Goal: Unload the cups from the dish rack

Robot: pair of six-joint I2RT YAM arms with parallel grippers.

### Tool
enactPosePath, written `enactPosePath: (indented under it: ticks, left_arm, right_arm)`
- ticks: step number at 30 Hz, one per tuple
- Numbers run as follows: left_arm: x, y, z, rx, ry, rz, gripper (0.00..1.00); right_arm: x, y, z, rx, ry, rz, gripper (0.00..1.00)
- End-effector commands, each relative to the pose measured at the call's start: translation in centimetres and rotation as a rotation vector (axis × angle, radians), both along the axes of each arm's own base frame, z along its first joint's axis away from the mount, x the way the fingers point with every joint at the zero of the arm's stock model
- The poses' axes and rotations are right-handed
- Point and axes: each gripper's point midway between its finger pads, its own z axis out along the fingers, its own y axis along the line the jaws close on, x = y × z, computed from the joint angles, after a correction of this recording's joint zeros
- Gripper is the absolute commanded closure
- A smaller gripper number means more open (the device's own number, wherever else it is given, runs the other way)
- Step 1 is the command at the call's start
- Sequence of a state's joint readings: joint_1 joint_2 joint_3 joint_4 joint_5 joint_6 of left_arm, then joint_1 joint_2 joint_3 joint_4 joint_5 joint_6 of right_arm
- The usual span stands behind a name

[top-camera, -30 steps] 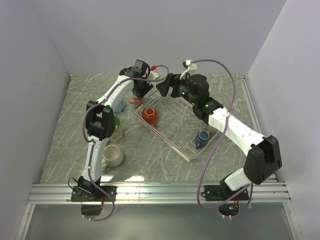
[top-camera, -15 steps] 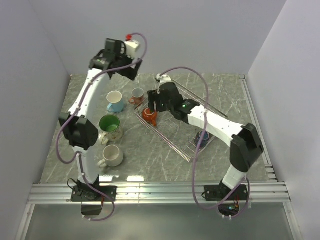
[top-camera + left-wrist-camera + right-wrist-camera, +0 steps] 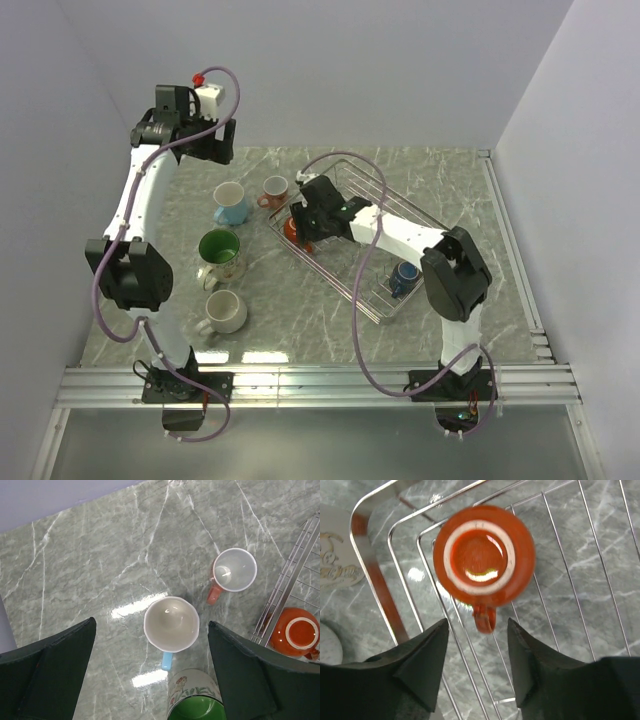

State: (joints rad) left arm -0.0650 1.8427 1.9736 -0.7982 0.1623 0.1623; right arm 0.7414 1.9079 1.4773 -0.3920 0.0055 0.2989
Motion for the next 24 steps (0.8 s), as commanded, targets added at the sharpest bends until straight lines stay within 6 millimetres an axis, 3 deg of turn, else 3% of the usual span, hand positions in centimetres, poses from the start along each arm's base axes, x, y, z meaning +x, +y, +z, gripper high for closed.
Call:
enactPosePath:
  ticks: [1,6,13,20,24]
  left_arm:
    - [-1.2,-0.7,3.4,-0.047,-0.072,-0.033,0.01]
    - [-1.1,-0.9,3.5,-0.056,-0.071,-0.044,0.01]
    - [-1.1,-1.2,3.5,-0.064,-0.070,-0.060,0.01]
    - [-1.2,-1.4,3.3,-0.071,-0.063,-0.072,0.01]
    - [-1.3,-1.4,3.4,-0.071,-0.065,-0.074,0.01]
  right_arm:
    - [1.1,0.7,0.3,-0.002,0.000,-0.023,0.46]
    - [1.9,0.4,-1.5,-0.066,0.019,-0.051,0.46]
    - [2.4,-0.4,-2.4,-0.107,0.008,-0.080,0.68]
    - [2.8,-0.7,-3.9,-0.144,0.018,-0.078,0.65]
    - [3.3,-0.8,-3.6,-0.135,0.000,-0.091,0.78]
